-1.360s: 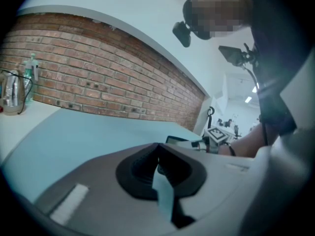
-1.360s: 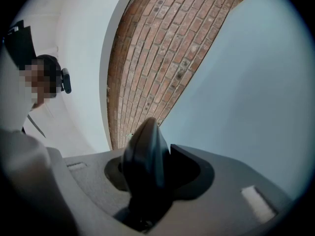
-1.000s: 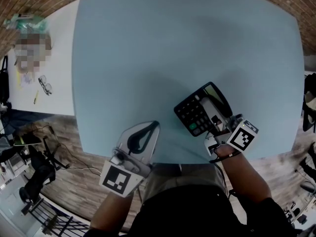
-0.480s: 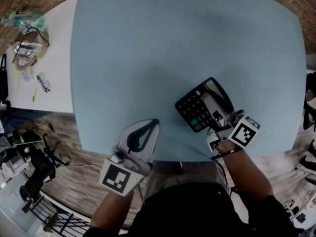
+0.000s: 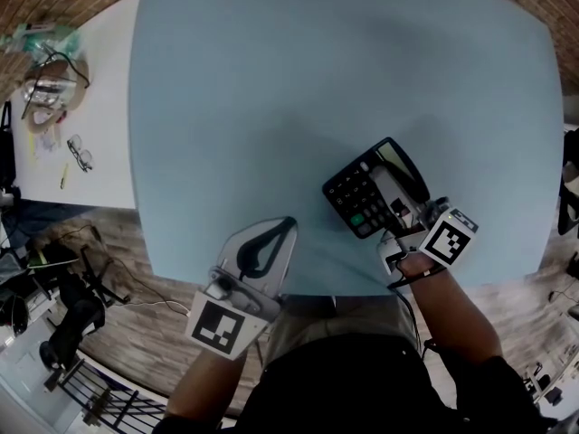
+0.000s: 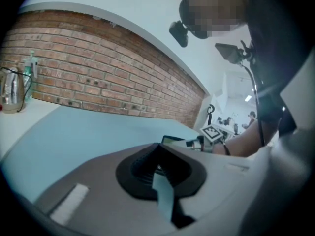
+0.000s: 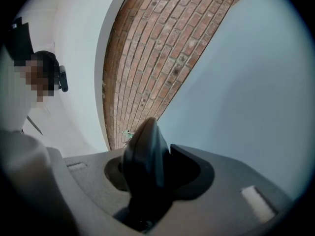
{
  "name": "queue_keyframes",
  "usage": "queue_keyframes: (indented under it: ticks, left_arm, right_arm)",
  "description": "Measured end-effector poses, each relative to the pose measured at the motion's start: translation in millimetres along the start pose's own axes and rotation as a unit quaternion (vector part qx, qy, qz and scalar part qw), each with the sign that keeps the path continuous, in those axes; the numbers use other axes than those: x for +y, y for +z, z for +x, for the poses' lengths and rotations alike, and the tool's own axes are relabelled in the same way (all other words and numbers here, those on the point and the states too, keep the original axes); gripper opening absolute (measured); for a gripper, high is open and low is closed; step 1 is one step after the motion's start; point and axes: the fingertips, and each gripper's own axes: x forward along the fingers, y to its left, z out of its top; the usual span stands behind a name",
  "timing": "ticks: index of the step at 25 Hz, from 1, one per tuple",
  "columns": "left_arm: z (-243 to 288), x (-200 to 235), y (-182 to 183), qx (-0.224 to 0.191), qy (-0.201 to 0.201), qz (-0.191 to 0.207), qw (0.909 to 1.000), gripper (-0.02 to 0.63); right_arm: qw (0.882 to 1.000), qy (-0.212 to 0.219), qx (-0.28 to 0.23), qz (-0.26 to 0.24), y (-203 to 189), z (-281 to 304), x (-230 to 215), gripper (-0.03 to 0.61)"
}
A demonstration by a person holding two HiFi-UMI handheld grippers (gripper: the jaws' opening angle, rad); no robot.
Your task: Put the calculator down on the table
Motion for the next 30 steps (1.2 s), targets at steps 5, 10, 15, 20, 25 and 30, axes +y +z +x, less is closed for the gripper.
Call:
queue_keyframes:
  ticks: [5, 10, 15, 20, 25, 30]
  left_arm:
    - [0, -6, 3, -0.002, 0.000, 0.004, 1.0000, -0.015]
    - [0, 1, 2, 0.002, 0.001, 0.005, 1.0000, -0.015]
    - [-1, 0, 0, 0.004, 0.002, 0.001, 1.0000, -0.015]
    - [-1, 0, -4, 0.003, 0.006, 0.000, 1.0000, -0.015]
    - [-3, -4, -3, 0.004, 0.008, 0.010, 0.9999, -0.015]
    - [-4, -2, 1, -0.001, 0.016, 0.009, 0.9998, -0.015]
  right_arm:
    - [1.000, -0.007, 0.000, -0.010, 1, -5, -3, 0.137]
    - [1.000, -0.008, 0.005, -0.002, -4, 4, -6, 0.137]
    - [1.000, -0.017, 0.009, -0.011, -3, 5, -10, 0.137]
    - [1.000, -0.019, 0.015, -0.013, -3, 7, -15, 0.137]
    - [0.999, -0.019, 0.023, -0.013, -4, 8, -16, 0.137]
    - [0.999, -0.032, 0.041, -0.014, -5, 13, -20, 0.137]
